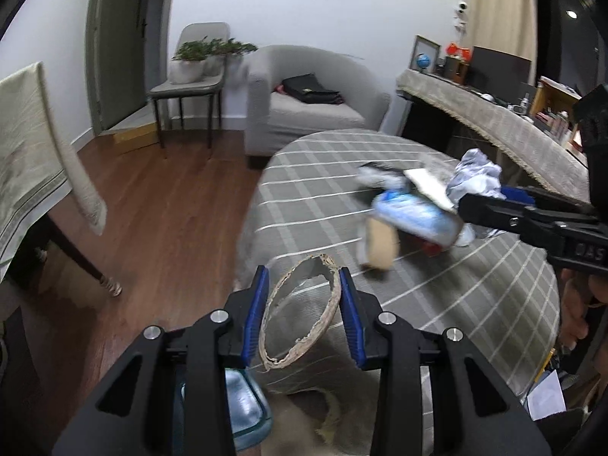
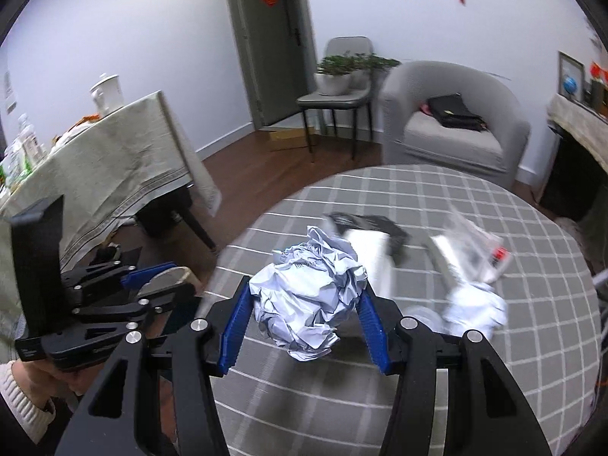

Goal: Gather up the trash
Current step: 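Carry the tape ring and foil ball over the teal bin with both tools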

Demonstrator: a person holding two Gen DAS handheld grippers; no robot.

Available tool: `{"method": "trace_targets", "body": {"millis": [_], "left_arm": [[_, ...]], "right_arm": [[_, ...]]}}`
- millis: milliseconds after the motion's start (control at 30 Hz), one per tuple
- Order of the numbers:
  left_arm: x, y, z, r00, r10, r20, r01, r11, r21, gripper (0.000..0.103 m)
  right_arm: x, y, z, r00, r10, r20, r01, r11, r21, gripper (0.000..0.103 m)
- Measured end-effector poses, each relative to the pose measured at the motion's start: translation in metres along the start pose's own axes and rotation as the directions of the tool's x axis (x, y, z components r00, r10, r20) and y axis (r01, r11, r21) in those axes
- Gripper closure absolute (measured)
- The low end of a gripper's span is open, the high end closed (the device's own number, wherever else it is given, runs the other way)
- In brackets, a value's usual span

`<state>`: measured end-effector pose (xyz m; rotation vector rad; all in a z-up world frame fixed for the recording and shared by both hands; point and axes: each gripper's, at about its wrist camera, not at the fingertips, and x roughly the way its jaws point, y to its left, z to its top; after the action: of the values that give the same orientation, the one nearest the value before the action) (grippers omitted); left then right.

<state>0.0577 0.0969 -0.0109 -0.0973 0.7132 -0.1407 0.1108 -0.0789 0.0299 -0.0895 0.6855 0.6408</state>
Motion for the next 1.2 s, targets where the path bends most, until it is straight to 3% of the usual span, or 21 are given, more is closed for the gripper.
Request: {"method": "trace_targets", "body": {"millis": [433,767,1200], "left_arm": [[0.010,0.081,-0.039,0.981,0.131,-0.145,-0.142,0.988,-0.067,0.064],[0.026,0.128,-0.075,0.948,0.151,-0.281,-0.194,0.972,-0.130,0.064],[0.043,0.169,-0.118,0.895,0.127,-0.427,-0.219,0.960,-0.173,0.064]], "right_arm": [[0.046,0.062,0.012,0.995,0.096,-0.042,-0.098,0.993,-0.061,0.049],[0.096,0.113,0.008,0.973,0.183,-0.140,-0.195,0.978,-0.072,0.049],[0.149,0.153,-0.010,0.938,0.194,-0.286,-0.223,0.972,-0.072,0.049]]}}
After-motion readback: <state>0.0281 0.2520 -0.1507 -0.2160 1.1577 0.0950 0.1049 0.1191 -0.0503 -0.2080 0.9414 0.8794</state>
